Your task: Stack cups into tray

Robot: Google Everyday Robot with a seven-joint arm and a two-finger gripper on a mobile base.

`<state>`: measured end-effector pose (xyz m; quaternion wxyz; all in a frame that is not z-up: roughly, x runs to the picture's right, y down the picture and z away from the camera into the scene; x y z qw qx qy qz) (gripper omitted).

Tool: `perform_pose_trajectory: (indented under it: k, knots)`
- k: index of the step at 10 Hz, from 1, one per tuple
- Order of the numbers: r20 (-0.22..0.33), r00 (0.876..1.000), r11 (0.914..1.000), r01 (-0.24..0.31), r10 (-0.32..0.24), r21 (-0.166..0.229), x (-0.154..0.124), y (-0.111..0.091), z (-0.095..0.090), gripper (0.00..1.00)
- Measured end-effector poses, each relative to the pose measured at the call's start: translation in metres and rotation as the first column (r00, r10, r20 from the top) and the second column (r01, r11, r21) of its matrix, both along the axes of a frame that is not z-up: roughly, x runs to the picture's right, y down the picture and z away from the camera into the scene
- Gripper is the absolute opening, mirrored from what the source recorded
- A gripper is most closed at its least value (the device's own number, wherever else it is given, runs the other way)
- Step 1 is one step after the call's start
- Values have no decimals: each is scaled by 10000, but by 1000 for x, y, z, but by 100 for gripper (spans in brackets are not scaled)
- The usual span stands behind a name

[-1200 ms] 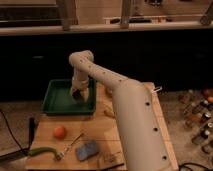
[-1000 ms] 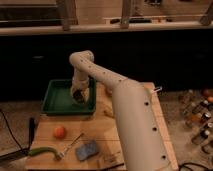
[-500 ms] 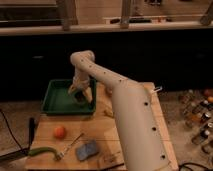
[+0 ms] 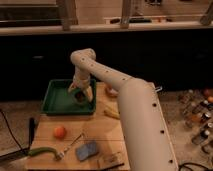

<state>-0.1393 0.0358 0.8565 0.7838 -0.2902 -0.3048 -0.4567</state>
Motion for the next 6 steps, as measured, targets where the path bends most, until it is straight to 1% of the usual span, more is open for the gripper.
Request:
perform_pose_trajectory:
  k: [3,6]
  knots:
    - [30,9996,9983,-291,290,514,11,-18,-17,80]
    - [107,9992,9961,-384,376,794,12,-27,-24,80]
